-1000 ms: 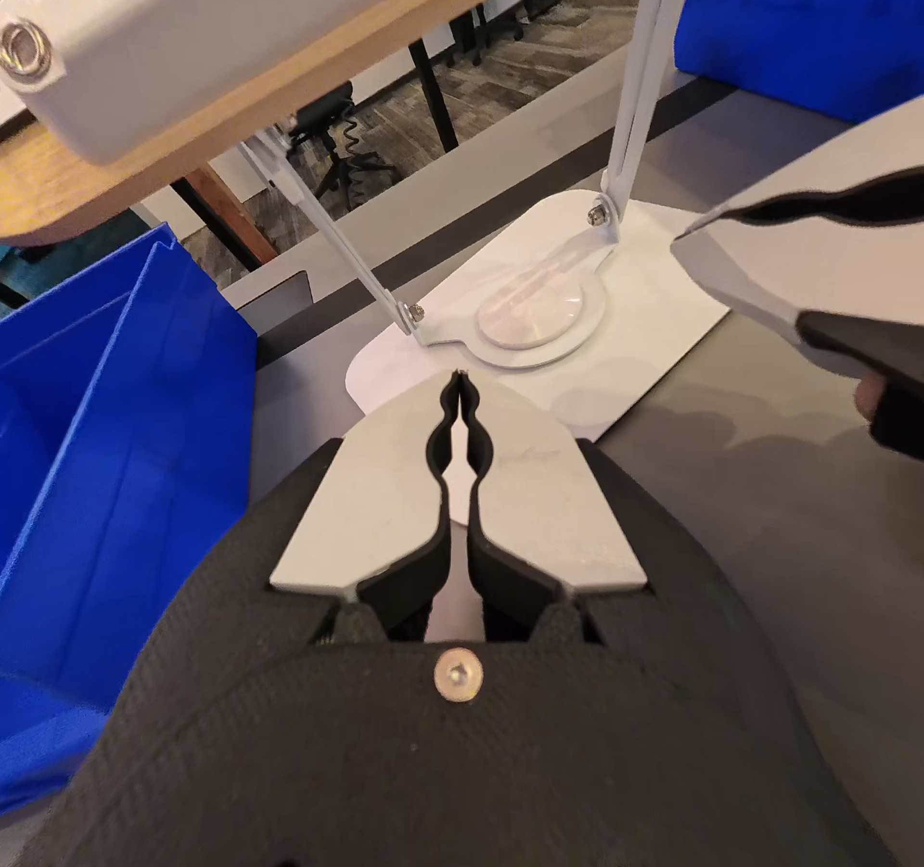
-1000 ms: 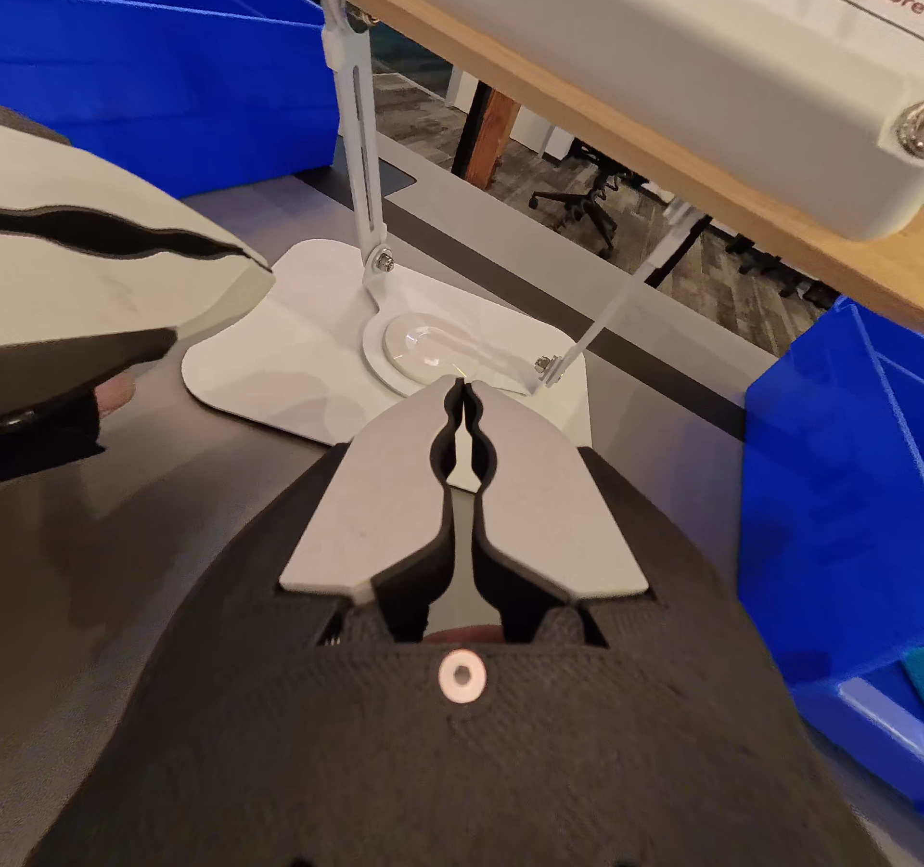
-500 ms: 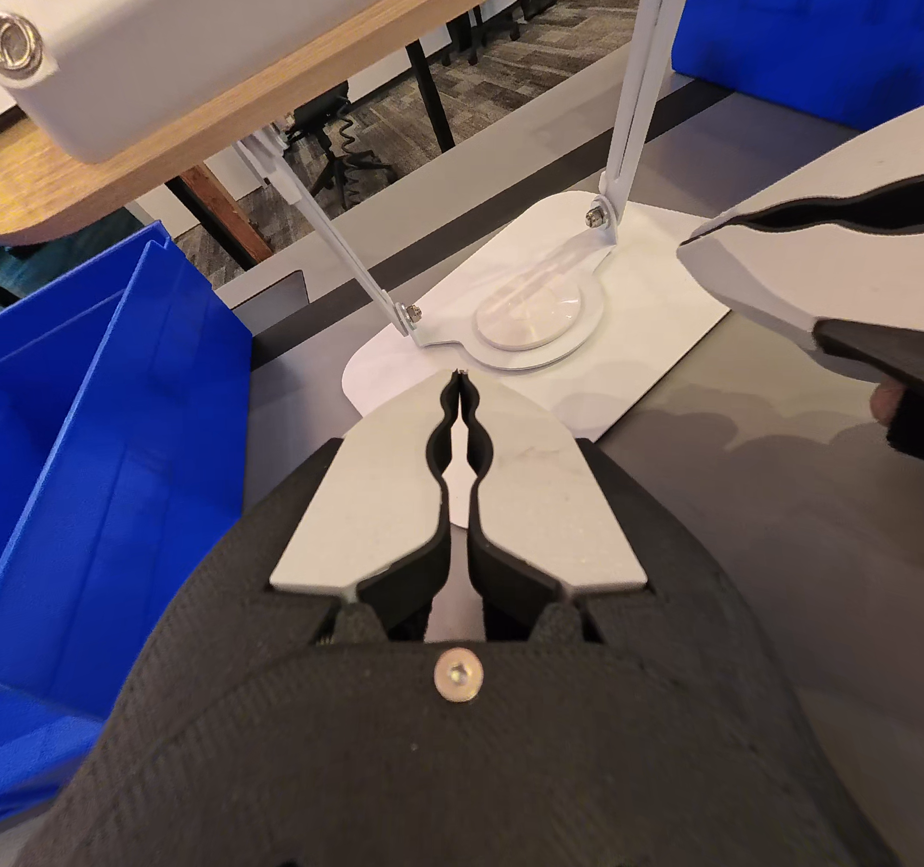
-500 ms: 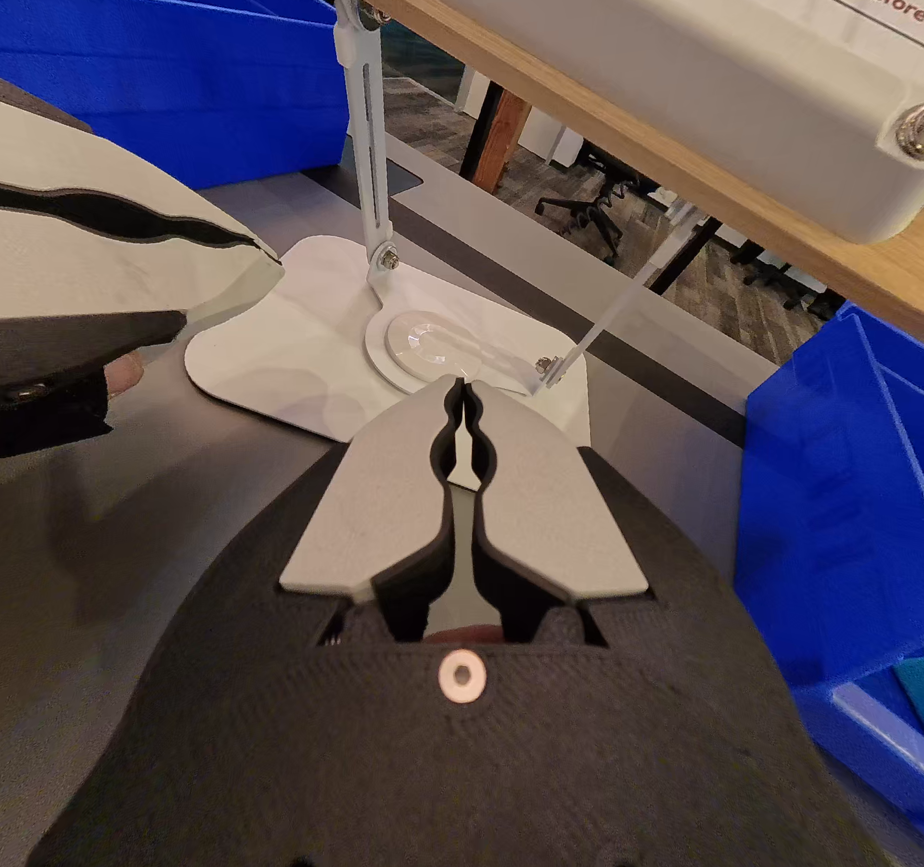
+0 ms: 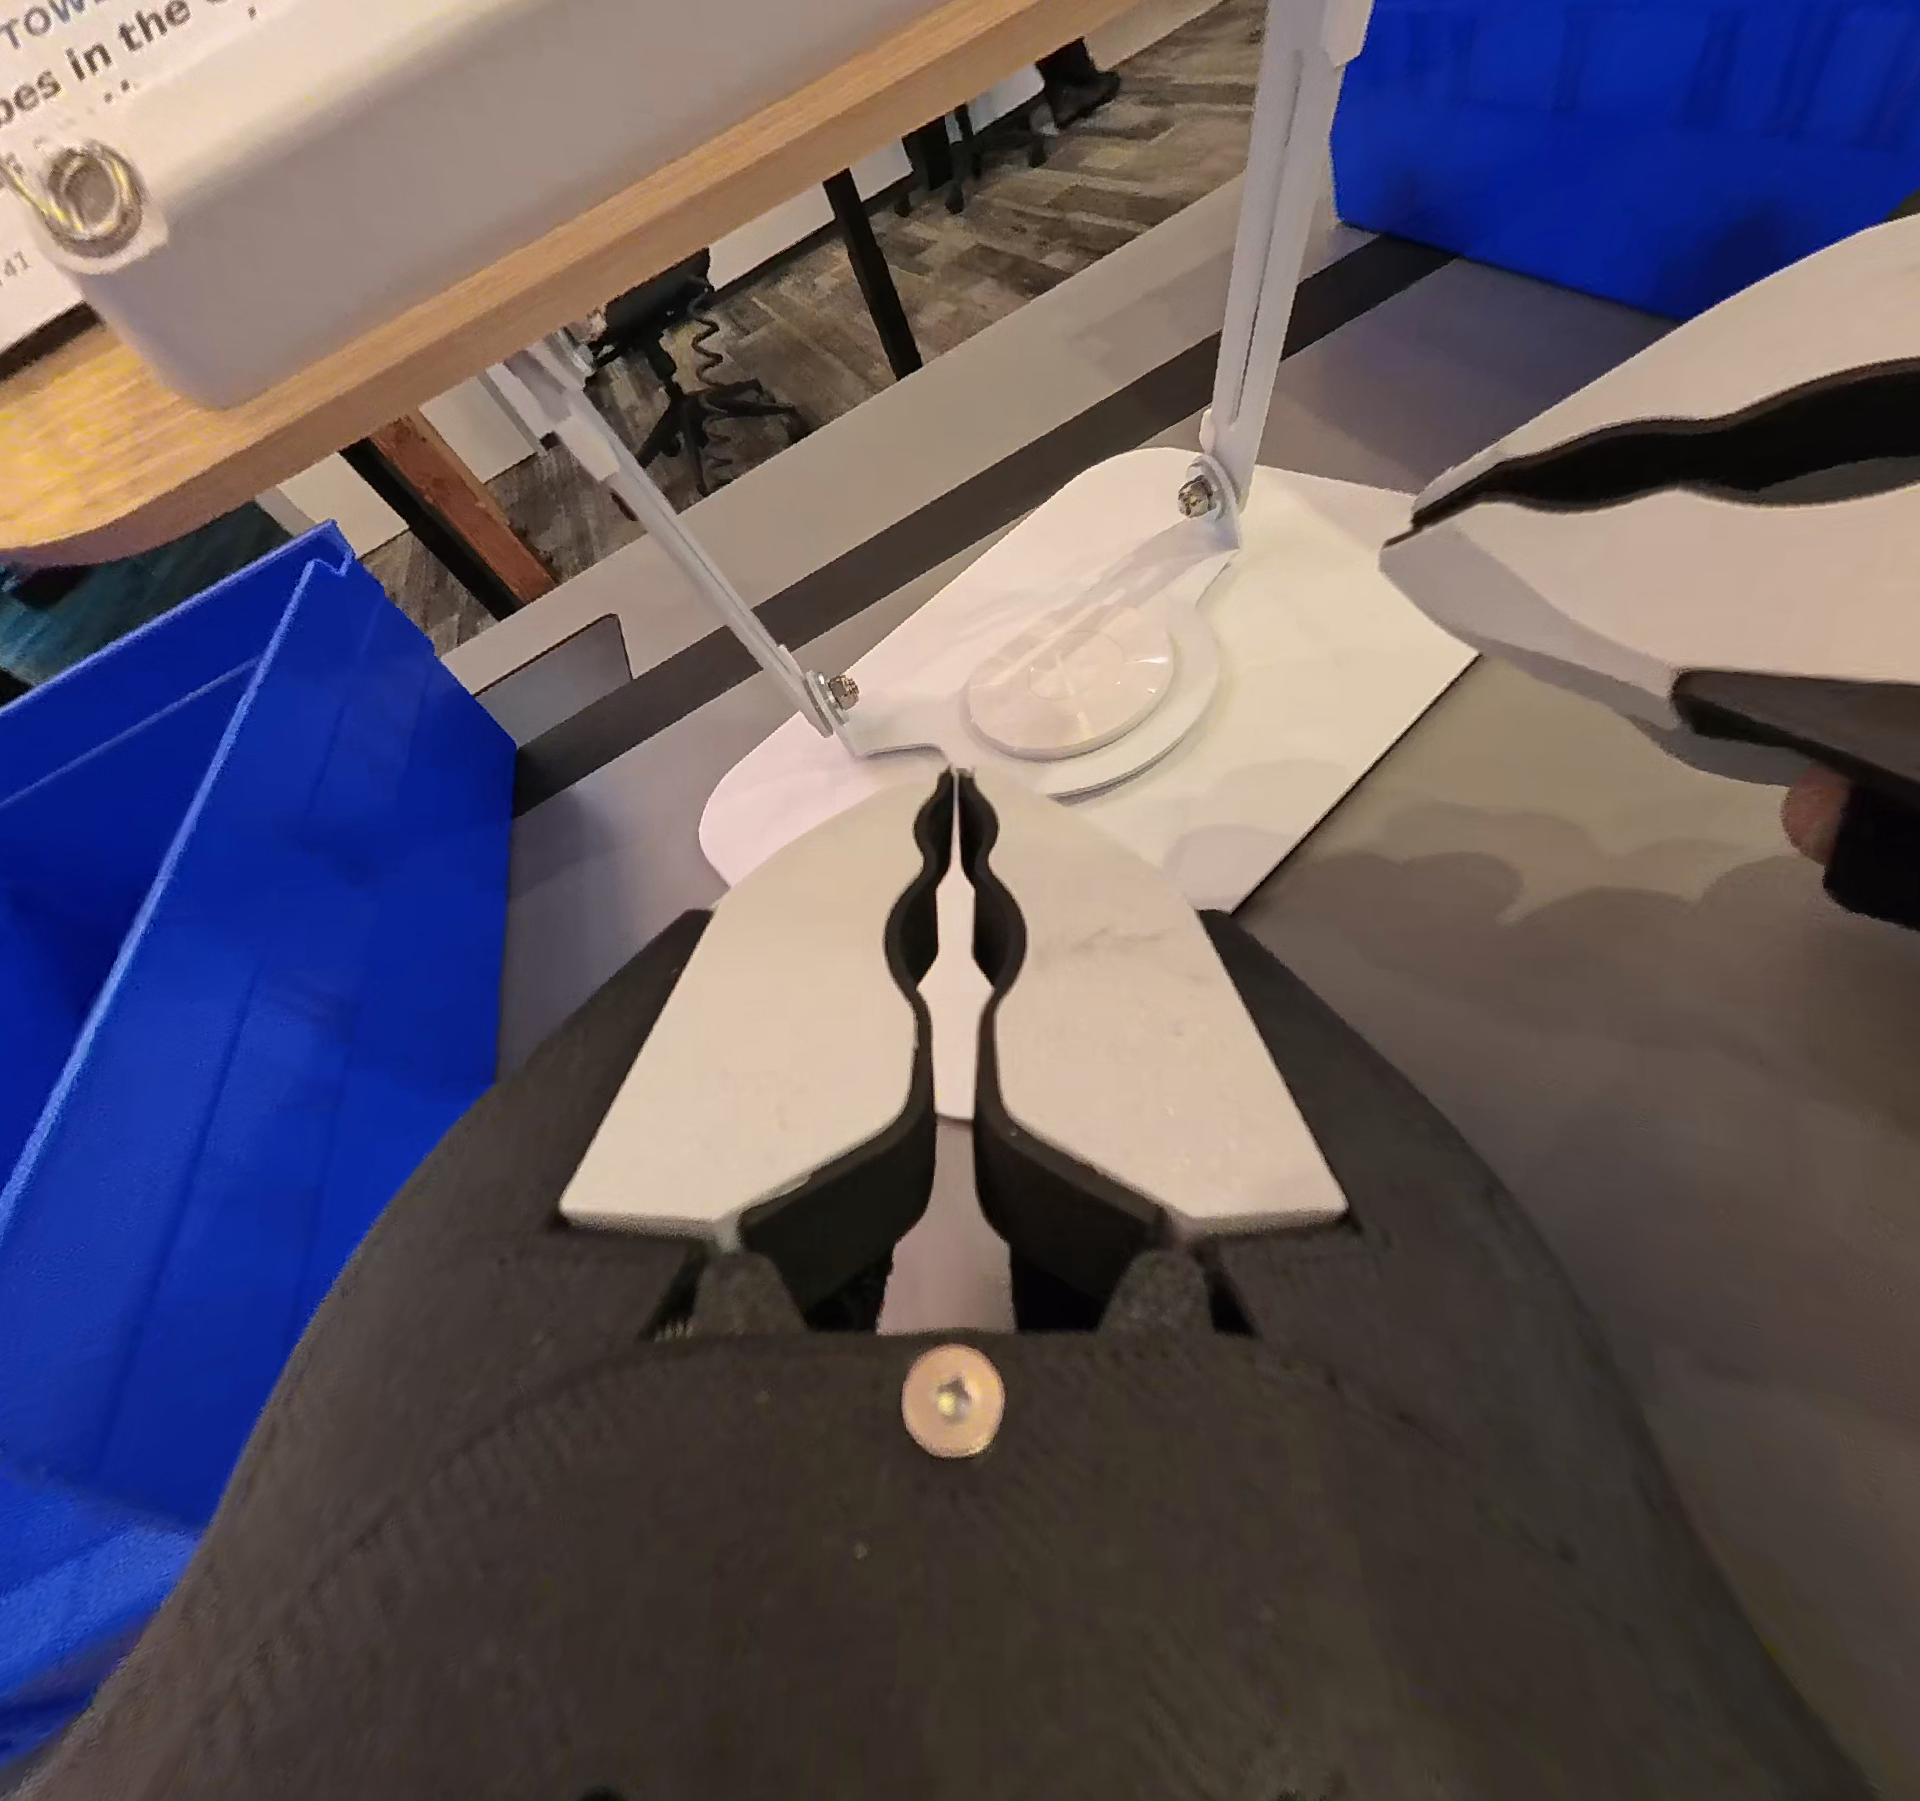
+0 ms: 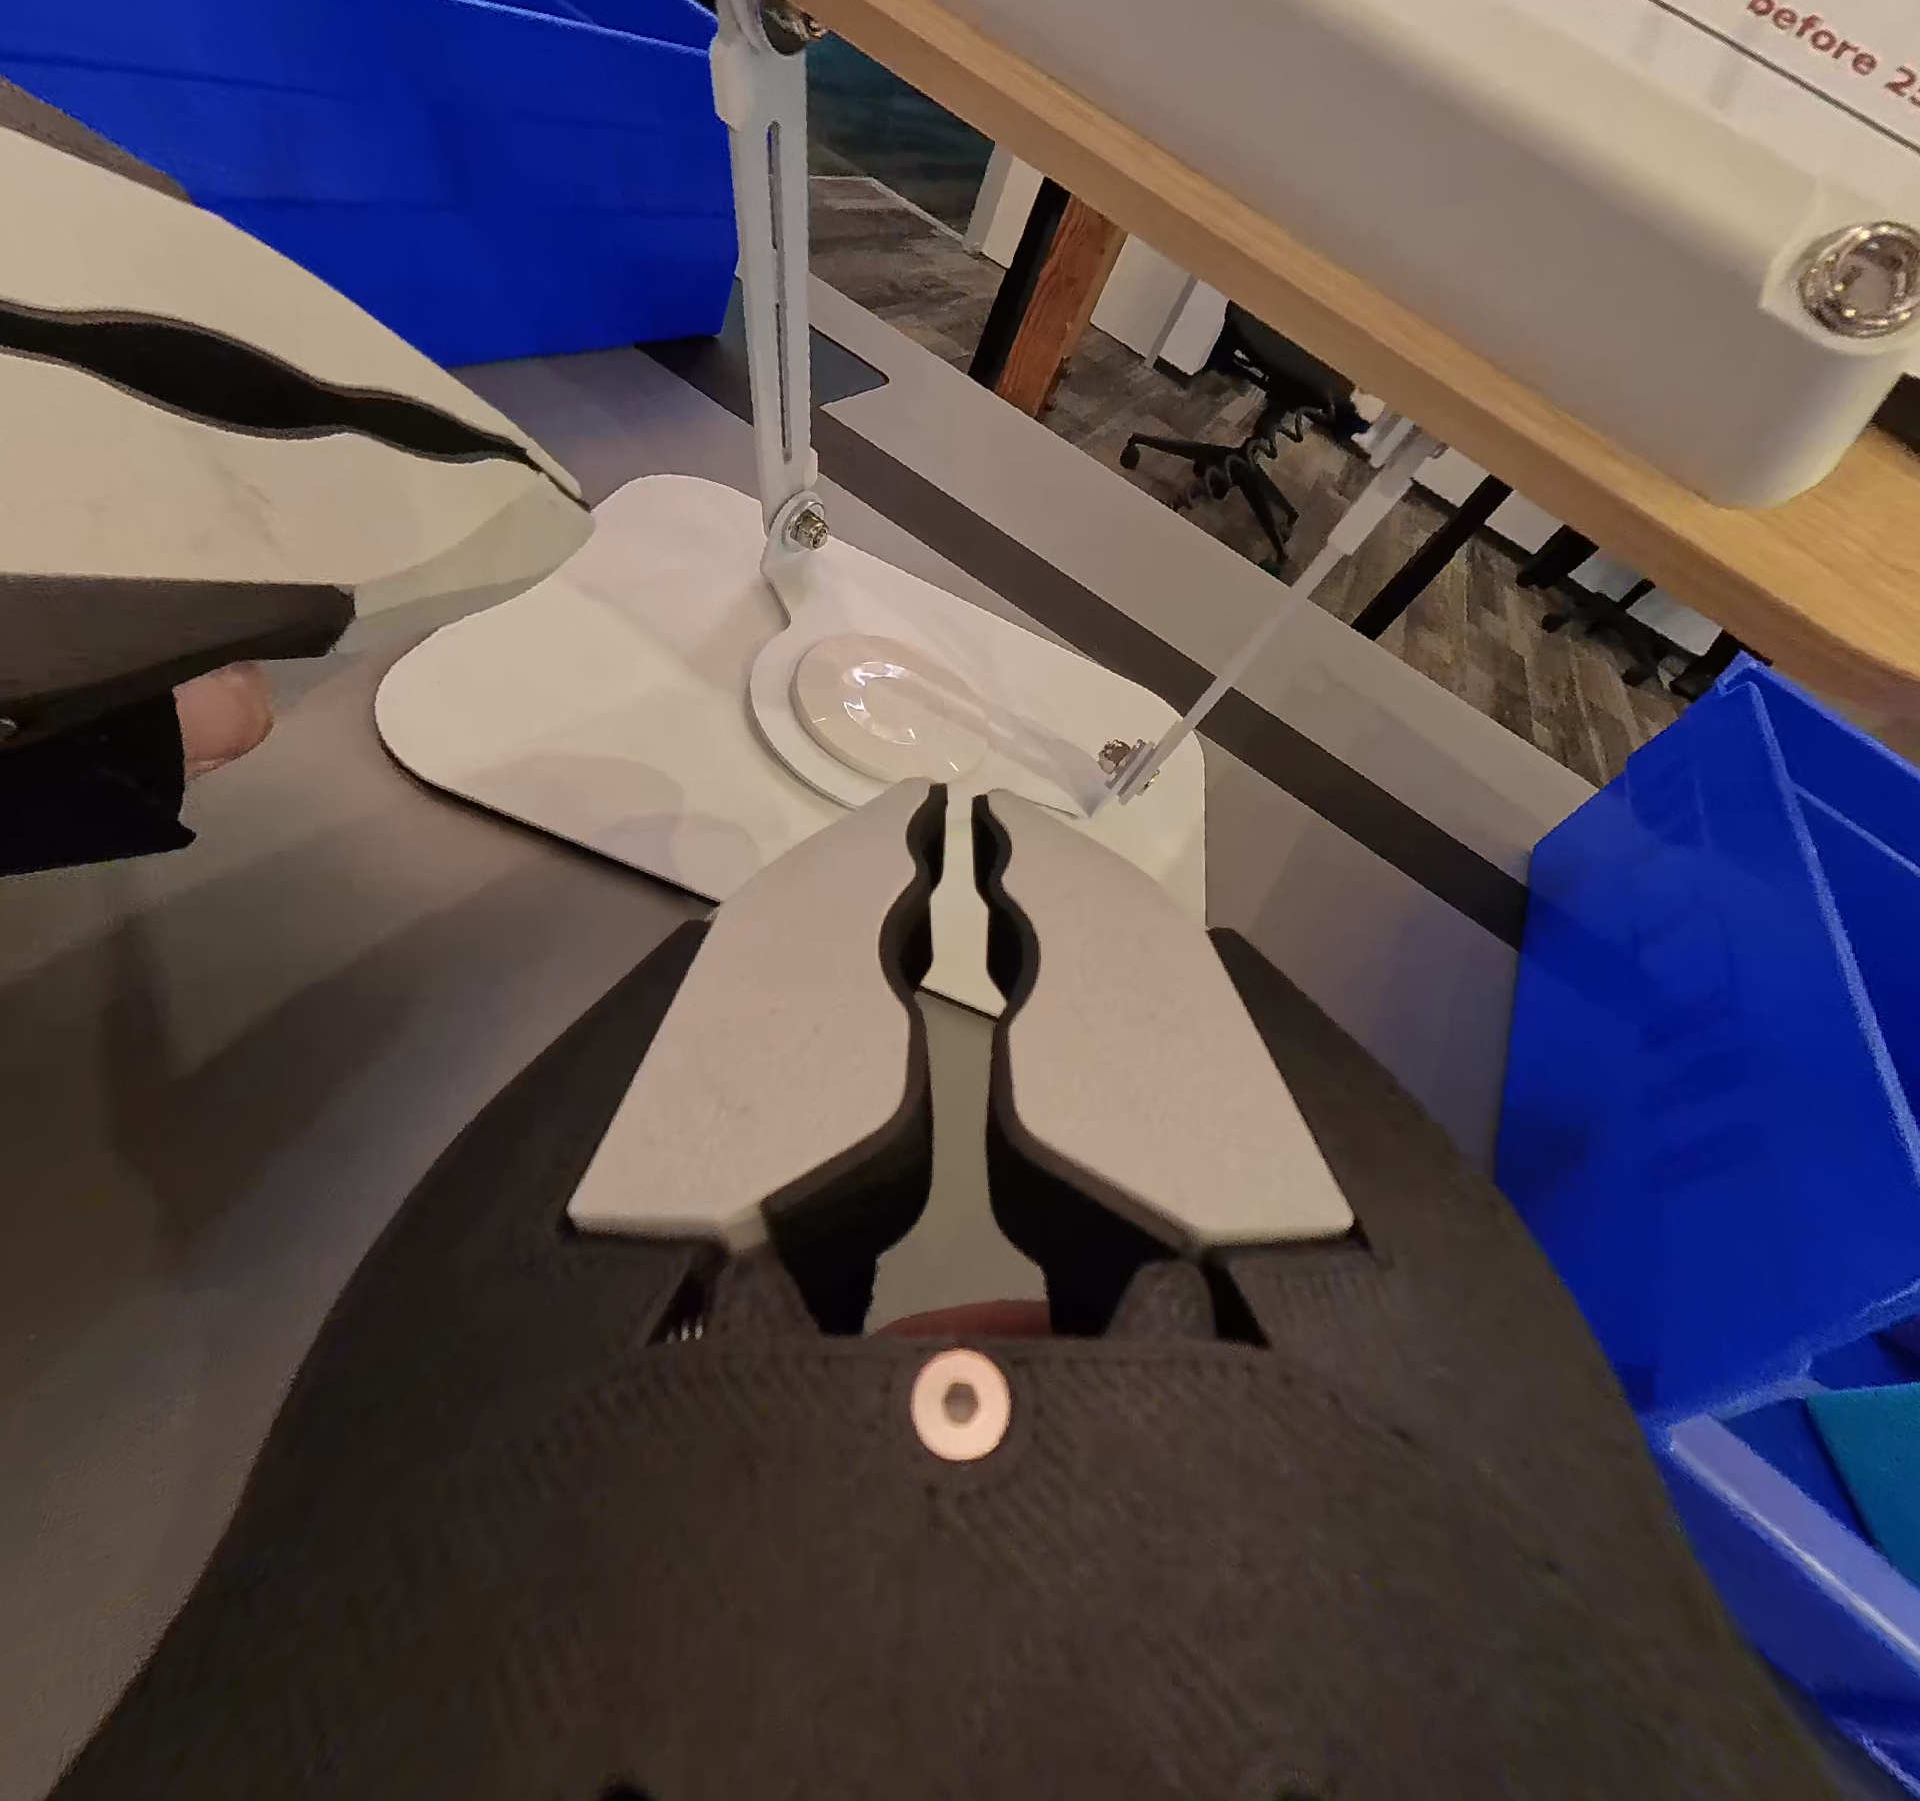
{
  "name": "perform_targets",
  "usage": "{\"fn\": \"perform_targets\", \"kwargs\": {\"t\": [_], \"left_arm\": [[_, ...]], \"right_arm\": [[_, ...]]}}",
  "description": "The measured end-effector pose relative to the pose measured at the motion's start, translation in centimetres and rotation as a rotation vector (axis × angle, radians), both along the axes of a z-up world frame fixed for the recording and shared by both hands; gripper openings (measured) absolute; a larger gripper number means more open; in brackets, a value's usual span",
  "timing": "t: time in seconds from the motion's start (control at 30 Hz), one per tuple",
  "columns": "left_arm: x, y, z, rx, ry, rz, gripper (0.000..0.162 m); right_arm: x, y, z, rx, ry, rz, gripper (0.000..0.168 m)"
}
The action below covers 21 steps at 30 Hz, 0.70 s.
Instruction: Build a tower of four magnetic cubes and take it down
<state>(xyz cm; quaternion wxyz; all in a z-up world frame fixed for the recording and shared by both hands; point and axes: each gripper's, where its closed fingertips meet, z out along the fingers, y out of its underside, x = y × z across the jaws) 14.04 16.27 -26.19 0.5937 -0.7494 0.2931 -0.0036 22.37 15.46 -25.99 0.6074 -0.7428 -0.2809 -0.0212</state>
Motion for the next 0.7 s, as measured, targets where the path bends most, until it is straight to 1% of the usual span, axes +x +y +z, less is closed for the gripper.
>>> {"fn": "perform_targets", "kwargs": {"t": [0.2,0.4,0.57,0.7], "left_arm": [[0.64,-0.21,-0.07,0.008,0.019,-0.033,0.007],[0.81,-0.22,-0.27,0.004,0.038,-0.038,0.019],[0.75,-0.13,-0.35,0.0,0.041,-0.032,0.024],[0.77,-0.13,-0.38,0.002,0.048,-0.031,0.024]], "right_arm": [[0.32,-0.15,0.01,0.007,-0.011,0.017,0.012],[0.1,-0.2,-0.19,0.011,-0.041,0.02,0.029],[0.33,-0.06,-0.14,0.008,-0.031,0.004,0.036],[0.22,-0.06,-0.28,0.006,-0.044,0.008,0.039]]}}
